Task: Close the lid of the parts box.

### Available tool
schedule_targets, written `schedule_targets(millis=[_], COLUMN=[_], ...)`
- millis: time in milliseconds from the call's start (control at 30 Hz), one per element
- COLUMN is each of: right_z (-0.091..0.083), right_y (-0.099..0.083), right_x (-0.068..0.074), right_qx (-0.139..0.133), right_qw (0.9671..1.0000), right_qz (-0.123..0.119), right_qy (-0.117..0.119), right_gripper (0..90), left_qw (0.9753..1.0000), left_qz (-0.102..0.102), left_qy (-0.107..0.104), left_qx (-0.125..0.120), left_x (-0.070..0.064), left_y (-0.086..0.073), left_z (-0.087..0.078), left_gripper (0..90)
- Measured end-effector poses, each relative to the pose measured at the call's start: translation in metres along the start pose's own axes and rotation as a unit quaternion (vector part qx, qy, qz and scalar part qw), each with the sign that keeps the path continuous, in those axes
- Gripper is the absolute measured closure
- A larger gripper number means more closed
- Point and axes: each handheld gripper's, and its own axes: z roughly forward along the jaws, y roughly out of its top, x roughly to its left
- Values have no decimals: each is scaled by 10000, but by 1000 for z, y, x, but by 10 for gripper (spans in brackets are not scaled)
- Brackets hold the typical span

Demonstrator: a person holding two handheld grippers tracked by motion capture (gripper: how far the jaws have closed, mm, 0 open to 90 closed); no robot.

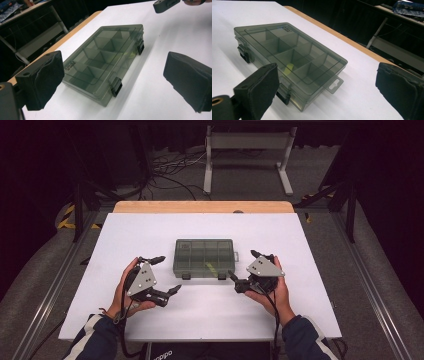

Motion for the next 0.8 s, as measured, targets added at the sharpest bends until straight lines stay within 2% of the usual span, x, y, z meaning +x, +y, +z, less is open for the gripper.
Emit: schedule_targets(millis=[333, 800], right_z=[-11, -25], right_y=[-6, -16], right_x=[-3, -4], right_qx=[6, 60], right_qw=[10000, 9998], right_qz=[-23, -146], right_qy=[-35, -111], right_gripper=[55, 55], left_qw=[10000, 9998], left_qz=[55, -4], left_qy=[42, 165], left_qx=[72, 116], left_x=[-2, -3], left_y=[-8, -21], left_z=[-11, -28], left_gripper=[39, 43])
